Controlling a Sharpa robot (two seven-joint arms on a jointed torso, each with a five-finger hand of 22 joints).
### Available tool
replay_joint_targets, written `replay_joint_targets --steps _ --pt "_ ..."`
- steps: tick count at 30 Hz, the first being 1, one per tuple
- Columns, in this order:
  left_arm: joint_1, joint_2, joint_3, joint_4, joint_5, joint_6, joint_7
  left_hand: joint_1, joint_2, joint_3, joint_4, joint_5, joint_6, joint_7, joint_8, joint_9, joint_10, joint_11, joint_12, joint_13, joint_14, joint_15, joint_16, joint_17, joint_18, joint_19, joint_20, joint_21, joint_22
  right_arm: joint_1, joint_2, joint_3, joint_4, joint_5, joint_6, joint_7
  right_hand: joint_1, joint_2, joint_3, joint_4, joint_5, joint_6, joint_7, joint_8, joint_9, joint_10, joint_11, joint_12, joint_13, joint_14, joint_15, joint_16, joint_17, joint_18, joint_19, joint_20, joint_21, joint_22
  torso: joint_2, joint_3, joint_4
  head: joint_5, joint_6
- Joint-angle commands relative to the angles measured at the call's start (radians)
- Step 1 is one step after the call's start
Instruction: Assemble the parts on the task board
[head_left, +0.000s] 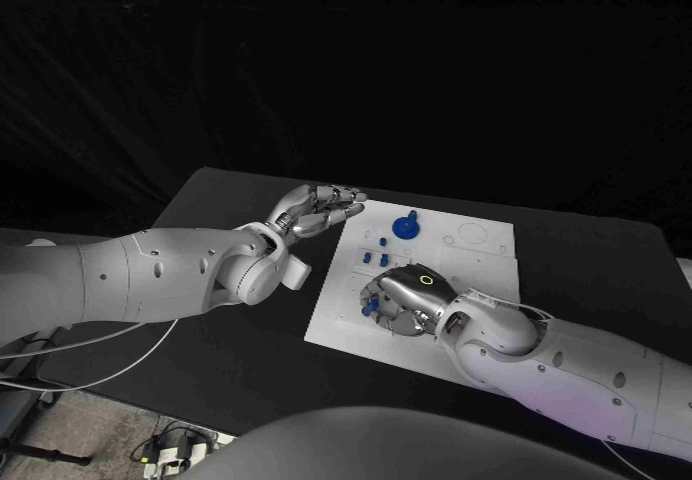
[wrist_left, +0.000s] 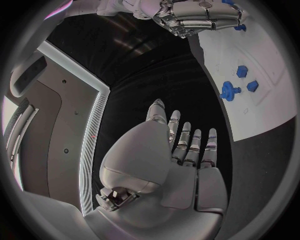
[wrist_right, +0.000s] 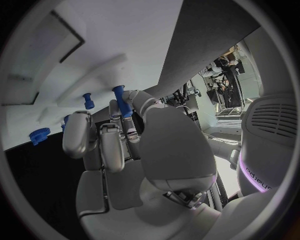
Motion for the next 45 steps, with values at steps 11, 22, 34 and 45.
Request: replay_joint_targets --steps 11,22,34,45 --pt "0.0 0.004 0.001 0.0 -0.001 0.026 -0.004 0.014 0.001 0.006 -0.003 0.007 -0.002 0.01 -0.002 0.0 0.0 0.011 0.006 0.001 0.006 0.006 0.007 0.001 0.015 0.01 0.001 0.005 0.002 -0.006 0.008 0.0 -0.004 -0.022 0.0 -0.009 0.008 0.002 -0.001 -0.006 -0.001 -0.009 0.0 -0.007 0.001 0.052 -0.046 0.003 0.001 -0.004 0.001 -0.006 0.001 -0.008 -0.01 -0.001 -0.004 0.154 0.0 -0.0002 0.0 0.002 0.0" --pt "-0.001 0.004 0.001 -0.001 -0.002 0.031 -0.01 0.024 0.001 0.01 -0.004 0.011 -0.001 0.012 -0.001 0.0 0.001 0.013 0.008 0.001 0.008 0.009 0.01 0.001 0.015 0.013 0.002 0.007 0.004 -0.011 0.013 0.0 -0.009 -0.023 0.02 -0.019 0.006 0.001 0.001 -0.009 -0.017 -0.016 0.001 -0.014 -0.001 0.044 -0.044 -0.002 -0.001 -0.01 0.003 -0.012 -0.008 -0.006 -0.018 0.0 -0.012 0.151 0.0 0.0 0.0 0.002 0.0" --pt "-0.001 0.004 0.001 0.0 -0.002 0.033 -0.014 0.036 0.003 0.014 -0.003 0.023 0.003 0.017 0.002 0.001 0.008 0.019 0.013 0.001 0.014 0.014 0.021 0.003 0.014 0.017 0.002 0.008 0.005 -0.012 0.018 0.0 -0.01 -0.023 0.048 -0.04 -0.01 -0.002 0.008 -0.011 -0.103 -0.068 -0.013 -0.059 -0.019 -0.019 -0.026 -0.034 -0.01 -0.035 0.018 -0.031 -0.04 0.001 -0.052 0.012 -0.049 0.139 0.0 -0.0003 -0.0001 0.001 0.0" --pt "-0.001 0.005 0.001 0.0 -0.002 0.034 -0.016 0.041 0.003 0.016 -0.002 0.033 0.003 0.018 0.002 0.001 0.009 0.021 0.014 0.001 0.016 0.016 0.024 0.003 0.014 0.018 0.002 0.009 0.006 -0.012 0.016 0.0 -0.011 -0.022 0.059 -0.055 -0.026 -0.009 0.003 -0.006 -0.164 -0.089 -0.024 -0.081 -0.031 -0.129 0.001 -0.058 -0.007 -0.061 0.035 -0.045 -0.067 0.01 -0.087 0.029 -0.092 0.126 0.0 -0.0001 -0.0002 0.001 0.0"
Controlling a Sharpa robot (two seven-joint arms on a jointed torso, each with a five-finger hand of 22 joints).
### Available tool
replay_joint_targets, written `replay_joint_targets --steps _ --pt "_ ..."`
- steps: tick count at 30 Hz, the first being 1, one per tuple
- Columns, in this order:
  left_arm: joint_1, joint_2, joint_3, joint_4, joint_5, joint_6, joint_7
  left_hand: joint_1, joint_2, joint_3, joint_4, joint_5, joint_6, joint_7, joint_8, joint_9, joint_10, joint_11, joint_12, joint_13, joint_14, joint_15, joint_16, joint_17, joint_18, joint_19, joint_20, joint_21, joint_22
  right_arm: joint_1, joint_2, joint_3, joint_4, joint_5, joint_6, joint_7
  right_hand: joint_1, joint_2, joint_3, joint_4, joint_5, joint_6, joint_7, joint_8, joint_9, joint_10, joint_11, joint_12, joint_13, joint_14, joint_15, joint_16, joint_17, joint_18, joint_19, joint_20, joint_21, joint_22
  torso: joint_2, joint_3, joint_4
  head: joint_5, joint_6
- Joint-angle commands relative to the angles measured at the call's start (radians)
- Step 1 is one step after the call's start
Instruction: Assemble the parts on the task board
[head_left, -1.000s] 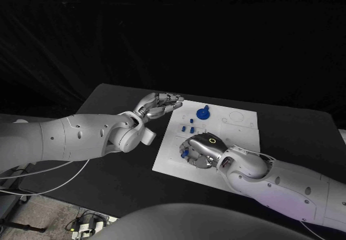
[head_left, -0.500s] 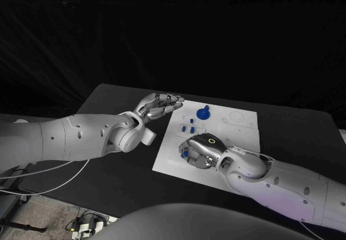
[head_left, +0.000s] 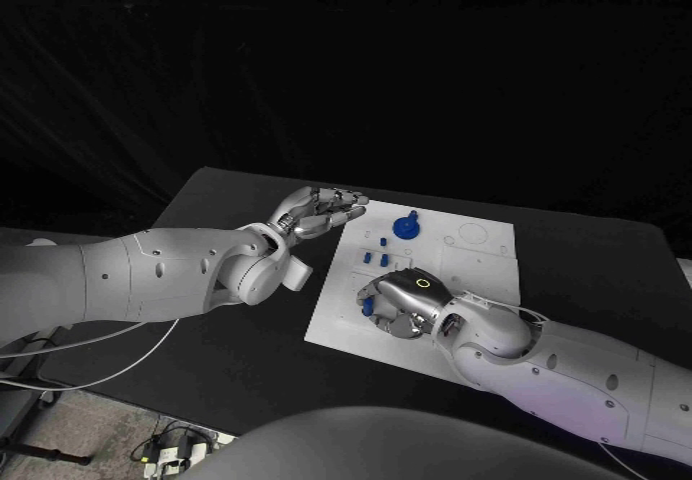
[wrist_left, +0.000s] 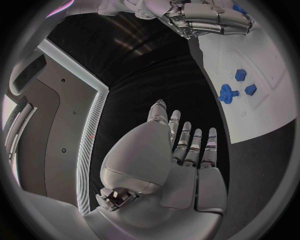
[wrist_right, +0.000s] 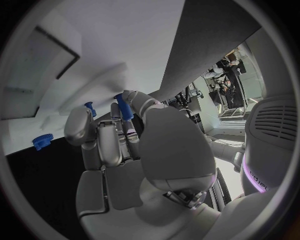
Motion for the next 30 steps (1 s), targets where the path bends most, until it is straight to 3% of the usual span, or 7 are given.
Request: replay_joint_targets --steps 1,8,14,19,21,24,30 --pt "0.0 0.002 0.001 0.002 -0.001 0.017 0.004 0.012 -0.002 0.007 0.0 0.006 0.0 0.007 0.002 0.001 0.002 0.007 0.004 0.001 0.004 0.004 0.004 0.001 0.014 0.008 -0.002 0.005 0.001 -0.001 0.0 0.0 0.0 -0.012 0.023 -0.013 -0.018 -0.001 -0.009 0.005 -0.022 -0.021 0.0 -0.013 -0.006 -0.029 0.006 -0.007 0.004 -0.011 0.002 -0.007 -0.005 0.01 -0.011 0.002 -0.01 0.125 0.0 0.0001 -0.0001 0.0 0.0" --pt "0.0 0.002 0.001 0.003 -0.001 0.016 0.003 0.014 -0.002 0.007 0.0 0.008 -0.001 0.008 0.002 0.001 0.003 0.008 0.004 0.001 0.004 0.004 0.005 0.001 0.014 0.009 -0.002 0.006 0.004 -0.001 -0.014 0.0 0.008 -0.012 -0.014 -0.011 -0.038 -0.013 -0.042 0.027 -0.126 -0.095 -0.015 -0.066 -0.048 -0.114 0.015 0.018 0.031 -0.021 0.006 -0.01 -0.015 0.015 -0.022 0.009 -0.035 0.118 0.0 0.0003 0.0001 -0.002 0.0" --pt "0.0 0.002 0.001 0.002 -0.001 0.015 0.002 0.014 -0.002 0.007 0.0 0.008 -0.001 0.008 0.002 0.001 0.003 0.008 0.004 0.001 0.004 0.004 0.005 0.001 0.014 0.009 -0.002 0.006 0.004 0.005 -0.045 0.0 0.042 -0.015 -0.083 -0.01 -0.036 -0.017 -0.082 0.044 -0.167 -0.158 -0.019 -0.095 -0.084 -0.185 0.021 0.04 0.049 -0.033 0.008 -0.016 -0.029 0.018 -0.034 0.011 -0.064 0.112 0.0 0.0001 -0.0003 -0.005 0.0" --pt "0.0 0.004 0.001 0.0 -0.001 0.016 0.001 0.014 -0.003 0.007 0.0 0.01 -0.001 0.008 0.002 0.001 0.003 0.008 0.005 0.001 0.004 0.004 0.005 0.001 0.014 0.01 -0.002 0.006 0.006 0.025 -0.076 0.001 0.085 -0.015 -0.134 -0.001 -0.015 -0.016 -0.118 0.059 -0.167 -0.245 -0.068 -0.095 -0.127 -0.248 0.026 0.06 0.058 -0.039 0.01 -0.017 -0.034 0.02 -0.037 0.014 -0.079 0.111 0.0 0.0003 -0.0006 -0.012 0.0" --pt "-0.001 0.006 0.001 0.0 -0.001 0.017 0.001 0.014 -0.003 0.007 0.0 0.01 -0.001 0.008 0.002 0.001 0.003 0.008 0.005 0.001 0.004 0.004 0.005 0.001 0.014 0.01 -0.002 0.006 0.006 0.04 -0.096 0.002 0.114 -0.014 -0.158 0.004 -0.004 -0.018 -0.138 0.073 -0.169 -0.268 -0.086 -0.093 -0.145 -0.271 0.027 0.067 0.058 -0.04 0.011 -0.016 -0.035 0.02 -0.038 0.014 -0.084 0.111 0.0 0.0004 -0.0004 -0.014 0.0" --pt "-0.001 0.007 0.001 -0.001 -0.001 0.017 0.001 0.015 -0.003 0.007 0.0 0.01 -0.001 0.008 0.002 0.001 0.003 0.008 0.005 0.001 0.004 0.004 0.005 0.001 0.014 0.011 -0.002 0.006 0.007 0.07 -0.132 0.003 0.161 -0.007 -0.187 0.013 0.007 -0.021 -0.163 0.1 -0.182 -0.298 -0.098 -0.094 -0.172 -0.289 0.026 0.081 0.057 -0.041 0.01 -0.015 -0.036 0.02 -0.035 0.015 -0.087 0.112 0.0 0.0005 -0.0003 -0.022 0.0" --pt "-0.002 0.008 0.001 0.0 -0.001 0.014 0.005 0.015 -0.004 0.007 0.001 0.011 -0.002 0.008 0.002 0.001 0.002 0.008 0.004 0.001 0.004 0.004 0.004 0.001 0.015 0.02 -0.002 0.01 0.025 0.15 -0.242 0.003 0.267 0.058 -0.171 0.031 0.002 -0.012 -0.2 0.17 -0.205 -0.25 -0.089 -0.068 -0.189 -0.267 0.02 0.127 0.055 -0.061 0.01 -0.029 -0.062 0.026 -0.054 0.014 -0.124 0.104 -0.001 -0.0005 -0.0005 -0.04 0.0"
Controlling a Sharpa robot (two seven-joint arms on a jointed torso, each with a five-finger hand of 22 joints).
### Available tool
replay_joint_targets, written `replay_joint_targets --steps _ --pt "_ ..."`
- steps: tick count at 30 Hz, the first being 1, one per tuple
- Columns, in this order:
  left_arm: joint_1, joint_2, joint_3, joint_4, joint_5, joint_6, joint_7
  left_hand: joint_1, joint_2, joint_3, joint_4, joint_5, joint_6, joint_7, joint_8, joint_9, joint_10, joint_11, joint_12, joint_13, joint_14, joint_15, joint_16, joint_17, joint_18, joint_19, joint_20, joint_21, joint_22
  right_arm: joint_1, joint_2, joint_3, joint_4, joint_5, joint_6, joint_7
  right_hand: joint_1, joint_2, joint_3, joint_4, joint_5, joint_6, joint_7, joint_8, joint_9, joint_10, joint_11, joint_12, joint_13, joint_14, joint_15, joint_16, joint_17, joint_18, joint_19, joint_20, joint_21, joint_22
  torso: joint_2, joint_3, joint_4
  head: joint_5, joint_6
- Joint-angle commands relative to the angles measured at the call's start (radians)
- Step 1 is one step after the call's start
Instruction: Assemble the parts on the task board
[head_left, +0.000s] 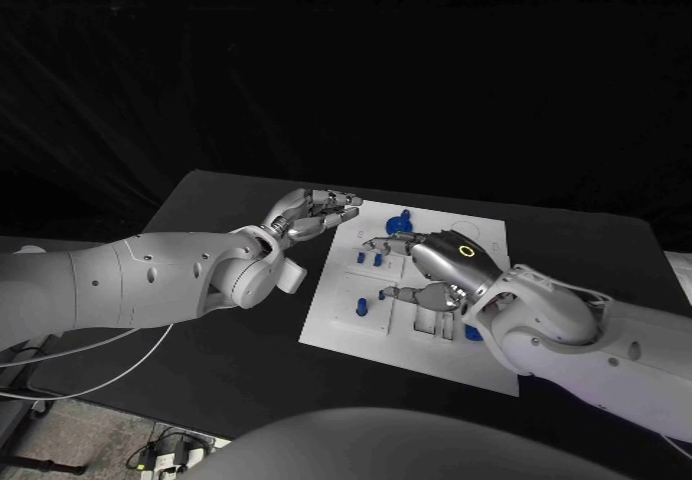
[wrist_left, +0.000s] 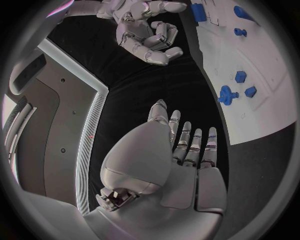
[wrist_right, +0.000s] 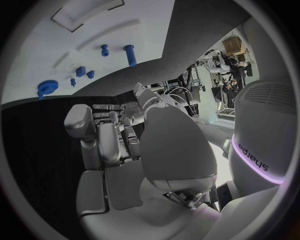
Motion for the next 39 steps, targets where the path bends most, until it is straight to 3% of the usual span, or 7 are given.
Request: replay_joint_targets --steps 1,8,10,12,18,24,39 --pt "-0.001 0.002 0.001 0.002 -0.001 0.012 0.011 0.009 -0.002 0.007 0.001 0.007 -0.002 0.008 0.002 0.001 -0.001 0.004 0.004 0.001 0.002 0.002 0.004 0.001 0.015 0.01 0.002 0.006 0.006 0.034 -0.056 -0.001 0.05 0.064 -0.01 0.025 0.0 0.014 -0.008 0.022 0.006 0.055 0.001 0.028 -0.003 0.038 -0.01 0.03 -0.001 -0.038 -0.001 -0.025 -0.04 0.026 -0.038 -0.001 -0.052 0.099 -0.001 -0.0013 -0.0006 -0.013 0.0" --pt "-0.001 0.008 0.001 -0.001 0.0 0.006 0.018 0.011 -0.002 0.007 0.001 0.008 -0.004 0.007 0.001 0.0 0.0 0.005 0.006 0.001 0.013 0.003 0.026 0.004 0.017 0.036 0.002 0.018 0.036 0.113 -0.205 -0.005 0.123 0.236 0.067 0.01 -0.01 0.036 0.001 0.042 0.027 0.185 0.035 0.063 -0.003 0.264 -0.043 0.118 -0.003 -0.117 -0.01 -0.078 -0.125 0.043 -0.115 -0.008 -0.166 0.072 -0.002 -0.0023 -0.0021 -0.06 0.0" --pt "-0.001 0.01 0.001 -0.002 0.0 0.003 0.02 0.013 -0.002 0.007 0.001 0.009 -0.004 0.007 0.001 0.001 0.001 0.004 0.007 0.002 0.016 0.002 0.031 0.005 0.017 0.045 0.001 0.022 0.046 0.124 -0.244 -0.007 0.134 0.317 0.065 0.013 -0.021 0.046 0.012 0.06 0.052 0.229 0.086 0.078 0.004 0.42 -0.086 0.177 0.013 -0.224 -0.032 -0.157 -0.239 0.07 -0.225 -0.018 -0.308 0.036 -0.003 -0.0026 -0.0041 -0.077 0.0" --pt "-0.001 0.012 0.001 -0.003 0.0 0.002 0.019 0.014 -0.002 0.007 0.001 0.009 -0.004 0.006 0.002 0.001 0.002 0.004 0.007 0.002 0.017 0.001 0.033 0.005 0.017 0.049 0.001 0.024 0.049 0.132 -0.278 -0.008 0.14 0.397 0.059 0.012 -0.023 0.044 0.017 0.066 0.07 0.271 0.096 0.1 0.017 0.506 -0.104 0.229 0.043 -0.288 -0.041 -0.205 -0.308 0.085 -0.313 -0.029 -0.415 0.01 -0.002 -0.0014 -0.0053 -0.094 0.0" --pt "-0.001 0.015 0.001 0.002 -0.006 -0.002 0.019 0.016 -0.001 0.008 0.001 0.01 -0.003 0.006 0.002 0.001 0.004 0.004 0.009 0.002 0.021 0.0 0.041 0.006 0.018 0.055 0.001 0.027 0.054 0.147 -0.335 -0.011 0.134 0.496 0.154 -0.101 -0.152 0.075 -0.025 0.143 0.093 0.368 0.068 0.171 0.079 1.044 -0.133 1.015 1.021 0.199 -0.063 0.162 0.337 0.019 -0.017 -0.068 -0.041 0.117 -0.002 -0.0017 -0.0033 -0.129 0.0" --pt "-0.001 0.019 0.001 0.005 -0.009 0.001 0.019 0.017 0.0 0.008 0.002 0.01 -0.002 0.006 0.003 0.001 0.007 0.005 0.012 0.002 0.026 0.001 0.048 0.007 0.018 0.064 0.0 0.031 0.065 0.155 -0.32 -0.013 0.092 0.44 0.375 -0.343 -0.452 0.11 -0.103 0.169 0.061 0.444 0.048 0.18 0.112 1.058 -0.141 1.033 1.051 0.22 -0.088 0.174 0.368 -0.052 0.231 -0.085 0.327 0.207 -0.001 -0.001 -0.0015 -0.164 0.0" --pt "-0.001 0.022 0.001 0.018 -0.077 -0.005 0.04 -0.017 -0.013 -0.015 0.004 -0.01 -0.002 0.002 0.005 0.001 0.001 -0.003 0.01 0.001 0.013 -0.006 0.022 0.002 0.013 0.05 0.0 0.025 0.03 0.166 -0.157 -0.013 -0.059 0.464 0.659 -0.569 -0.525 0.095 -0.094 0.164 -0.05 0.513 0.03 0.144 0.105 1.058 -0.156 1.033 1.051 0.22 -0.112 0.174 0.368 -0.058 0.247 -0.109 0.359 0.212 -0.001 -0.0012 -0.0001 -0.182 0.0"
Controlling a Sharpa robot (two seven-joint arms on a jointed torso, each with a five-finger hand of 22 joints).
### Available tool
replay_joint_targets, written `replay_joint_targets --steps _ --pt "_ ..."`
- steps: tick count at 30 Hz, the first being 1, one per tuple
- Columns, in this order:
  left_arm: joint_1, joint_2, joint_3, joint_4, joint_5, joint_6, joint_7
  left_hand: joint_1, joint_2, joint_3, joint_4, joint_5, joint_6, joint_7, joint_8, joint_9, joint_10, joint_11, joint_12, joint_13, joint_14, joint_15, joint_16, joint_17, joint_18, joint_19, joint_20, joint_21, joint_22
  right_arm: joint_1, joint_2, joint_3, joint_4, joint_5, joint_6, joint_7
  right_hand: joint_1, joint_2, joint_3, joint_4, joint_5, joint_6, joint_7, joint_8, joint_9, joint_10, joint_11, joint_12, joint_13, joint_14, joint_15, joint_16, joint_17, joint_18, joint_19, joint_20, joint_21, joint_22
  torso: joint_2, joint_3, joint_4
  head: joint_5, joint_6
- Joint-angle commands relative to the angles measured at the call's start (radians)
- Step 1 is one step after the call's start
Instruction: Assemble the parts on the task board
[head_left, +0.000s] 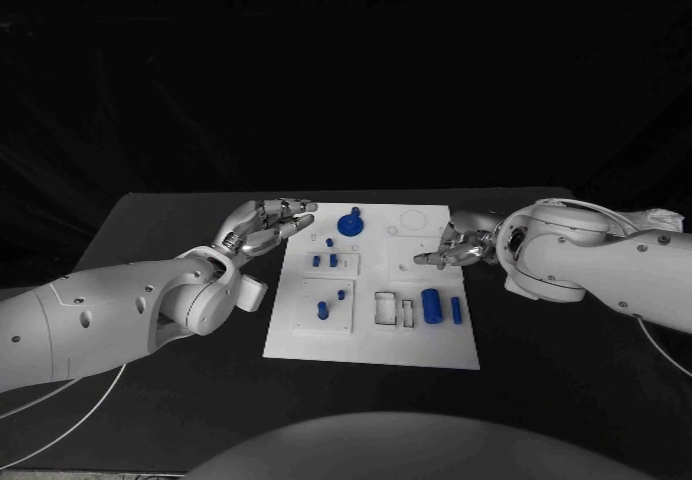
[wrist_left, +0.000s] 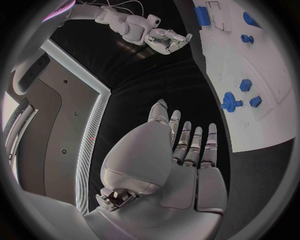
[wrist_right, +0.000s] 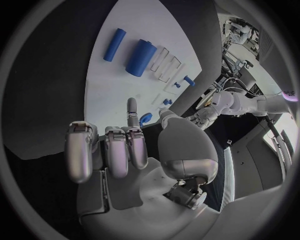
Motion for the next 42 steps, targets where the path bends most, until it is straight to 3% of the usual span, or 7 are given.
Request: replay_joint_targets --steps 1,7,14,21,25,29,42 --pt "0.0 0.001 0.001 0.008 -0.051 -0.003 0.033 -0.027 -0.009 -0.017 -0.002 -0.022 0.001 -0.003 0.004 0.001 -0.005 -0.009 -0.001 0.0 -0.018 -0.009 -0.029 -0.004 0.012 -0.025 -0.002 -0.01 -0.029 0.002 0.02 0.0 -0.023 0.026 0.139 -0.087 -0.006 -0.003 0.005 0.0 -0.009 0.006 0.005 -0.009 -0.003 0.106 -0.004 0.004 0.262 0.102 -0.006 0.003 0.263 -0.014 0.005 -0.007 0.004 0.212 0.0 -0.0003 0.0006 -0.001 0.0" --pt "0.0 -0.003 0.001 0.014 -0.068 -0.012 0.049 -0.095 -0.02 -0.04 -0.003 -0.094 -0.023 -0.02 -0.011 -0.001 -0.044 -0.031 -0.055 -0.004 -0.079 -0.031 -0.137 -0.014 0.01 -0.118 -0.013 -0.052 -0.154 0.005 0.056 0.001 -0.056 0.044 0.166 -0.098 -0.01 -0.002 0.008 0.0 -0.036 0.007 0.007 -0.024 -0.011 0.106 -0.002 0.004 0.262 0.102 -0.006 0.003 0.263 -0.012 0.001 -0.006 0.0 0.21 -0.001 -0.0003 0.0 0.002 0.0" --pt "0.0 -0.007 0.001 0.014 -0.071 -0.009 0.047 -0.164 -0.067 0.002 0.0 -0.155 -0.331 -0.14 -0.035 -0.022 -0.121 -0.056 -0.242 -0.018 -0.143 -0.077 -0.339 -0.033 0.011 -0.223 -0.022 -0.076 -0.348 0.006 0.071 0.001 -0.068 0.057 0.171 -0.104 -0.01 -0.002 0.01 -0.001 -0.045 -0.003 0.013 -0.043 -0.021 0.106 0.003 0.004 0.262 0.102 -0.006 0.003 0.263 -0.012 0.0 -0.006 -0.001 0.209 -0.001 -0.0006 -0.0017 0.003 0.0" --pt "0.0 -0.005 0.001 0.009 -0.072 0.002 0.037 -0.353 -0.32 0.101 0.006 -0.347 -0.48 -0.222 -0.045 -0.031 -0.179 -0.068 -0.368 -0.029 -0.159 -0.073 -0.432 -0.046 0.002 -0.26 0.003 -0.09 -0.48 0.006 0.085 0.001 -0.077 0.082 0.193 -0.11 -0.011 -0.001 0.011 -0.001 -0.052 -0.004 0.015 -0.049 -0.024 0.106 0.005 0.004 0.262 0.102 -0.005 0.003 0.263 -0.012 -0.001 -0.006 -0.001 0.209 -0.001 -0.0004 -0.0018 -0.002 0.0" --pt "0.0 -0.004 0.001 0.009 -0.075 -0.004 0.038 -0.426 -0.401 0.049 0.007 -0.349 -0.539 -0.253 -0.049 -0.035 -0.204 -0.115 -0.411 -0.032 -0.163 -0.1 -0.472 -0.053 -0.001 -0.269 -0.008 -0.096 -0.523 0.006 0.092 0.001 -0.082 0.086 0.214 -0.113 -0.012 0.0 0.011 -0.001 -0.059 -0.002 0.015 -0.052 -0.026 0.106 0.005 0.004 0.262 0.102 -0.004 0.003 0.263 -0.012 -0.001 -0.005 -0.002 0.209 -0.001 -0.0006 -0.0015 -0.003 0.0" --pt "0.0 -0.005 0.001 0.009 -0.077 -0.005 0.039 -0.424 -0.4 0.052 0.008 -0.349 -0.569 -0.229 -0.049 -0.036 -0.215 -0.187 -0.43 -0.033 -0.163 -0.122 -0.472 -0.053 0.002 -0.272 -0.036 -0.097 -0.539 0.005 0.099 0.001 -0.087 0.084 0.227 -0.117 -0.012 0.001 0.011 -0.003 -0.072 -0.004 0.017 -0.06 -0.03 0.106 0.006 0.004 0.262 0.102 -0.003 0.003 0.263 -0.011 -0.004 -0.004 -0.006 0.207 -0.001 -0.0006 -0.0012 -0.005 0.0" --pt "0.0 -0.003 0.001 0.005 -0.078 0.024 0.028 -0.357 -0.291 0.139 0.005 -0.331 -0.548 -0.215 -0.047 -0.034 -0.209 -0.119 -0.423 -0.032 -0.163 -0.087 -0.472 -0.053 0.013 -0.272 -0.042 -0.096 -0.541 0.004 0.115 0.001 -0.108 0.032 0.257 -0.13 0.001 0.002 0.011 -0.01 -0.047 0.002 0.019 -0.073 -0.031 0.106 0.01 0.004 0.262 0.102 0.001 0.003 0.263 -0.008 -0.01 0.001 -0.013 0.204 -0.001 -0.0005 -0.001 -0.002 0.0"
